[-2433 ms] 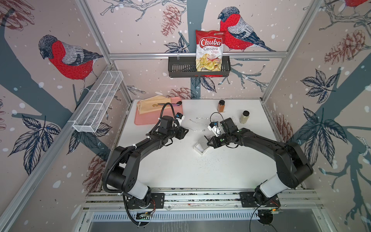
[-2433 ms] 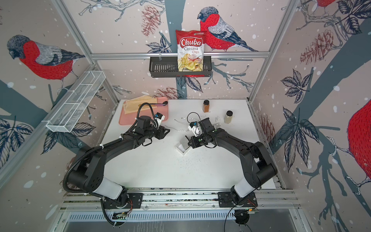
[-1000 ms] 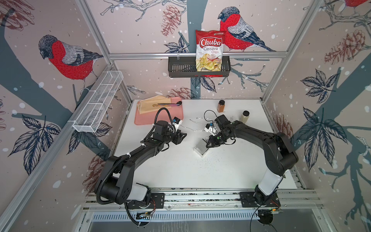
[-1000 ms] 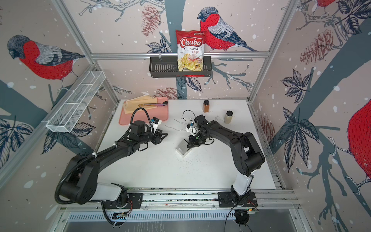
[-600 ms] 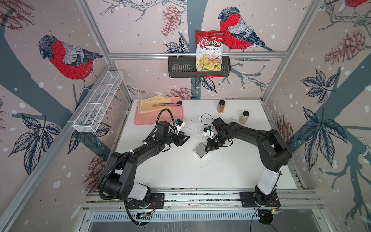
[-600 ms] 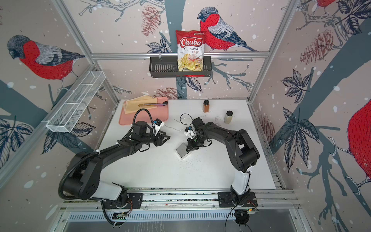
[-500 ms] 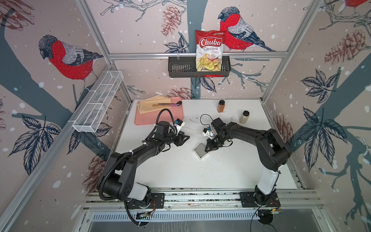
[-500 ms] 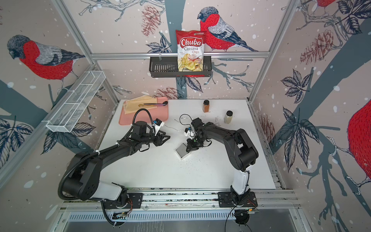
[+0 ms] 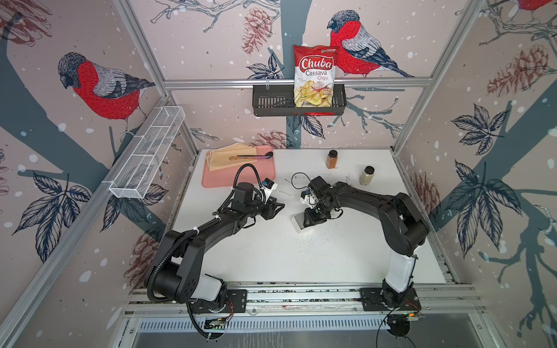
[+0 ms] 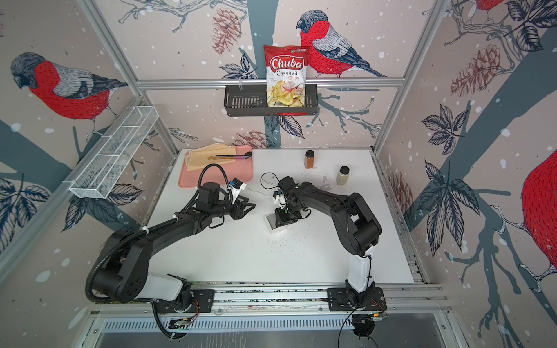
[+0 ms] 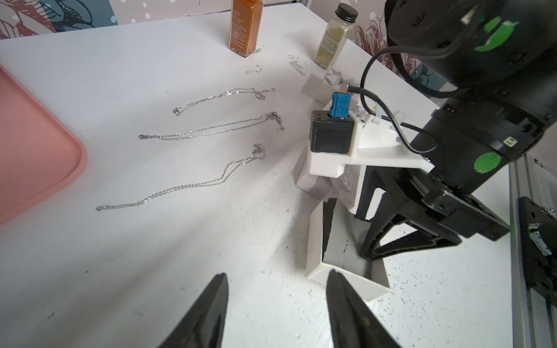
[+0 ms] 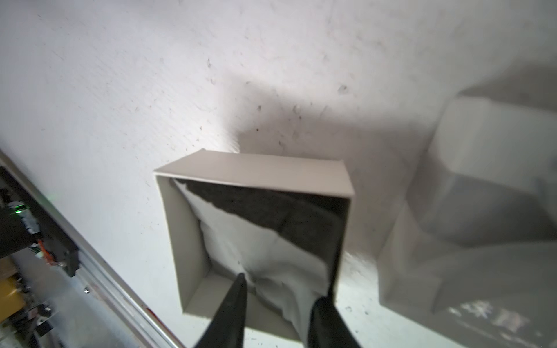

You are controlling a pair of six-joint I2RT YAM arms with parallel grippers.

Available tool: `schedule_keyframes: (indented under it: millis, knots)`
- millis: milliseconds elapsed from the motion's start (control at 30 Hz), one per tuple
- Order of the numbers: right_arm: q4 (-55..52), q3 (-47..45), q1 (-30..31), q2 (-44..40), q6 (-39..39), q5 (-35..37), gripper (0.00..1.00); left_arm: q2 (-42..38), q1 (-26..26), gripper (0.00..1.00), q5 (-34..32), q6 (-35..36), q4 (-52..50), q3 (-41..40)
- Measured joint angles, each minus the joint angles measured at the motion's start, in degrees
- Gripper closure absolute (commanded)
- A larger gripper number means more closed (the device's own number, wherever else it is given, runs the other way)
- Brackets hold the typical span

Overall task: Take the necklace out of the lift-off lid jewelry box
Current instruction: Place the inner lining in the jewelry box.

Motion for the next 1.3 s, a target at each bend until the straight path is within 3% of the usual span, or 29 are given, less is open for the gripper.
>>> schedule_keyframes:
  millis: [233, 733, 900, 1067, 1300]
  knots:
    - [-3.63, 2.78, 3.43, -0.72, 1.44, 10.47, 0.49, -0.13, 0.0, 0.44, -0.17, -0.15, 0.85, -0.11]
    - [-7.52, 5.05, 6.23, -1.51, 2.95, 21.49, 0.41, -0.66, 0.0, 0.43, -0.24, -0.15, 0.85, -0.11]
    - [-7.56, 4.96, 6.27, -3.85, 2.97, 22.1, 0.52, -0.66, -0.04, 0.43, -0.24, -0.15, 0.83, -0.11]
    - [-5.31, 5.7, 6.32, -5.62, 3.06, 21.84, 0.76, -0.7, -0.11, 0.43, -0.22, -0.15, 0.83, -0.11]
    - [-2.01, 5.01, 6.32, -2.38, 3.87, 21.4, 0.82, -1.44, -0.11, 0.43, -0.24, -0.15, 0.81, -0.09]
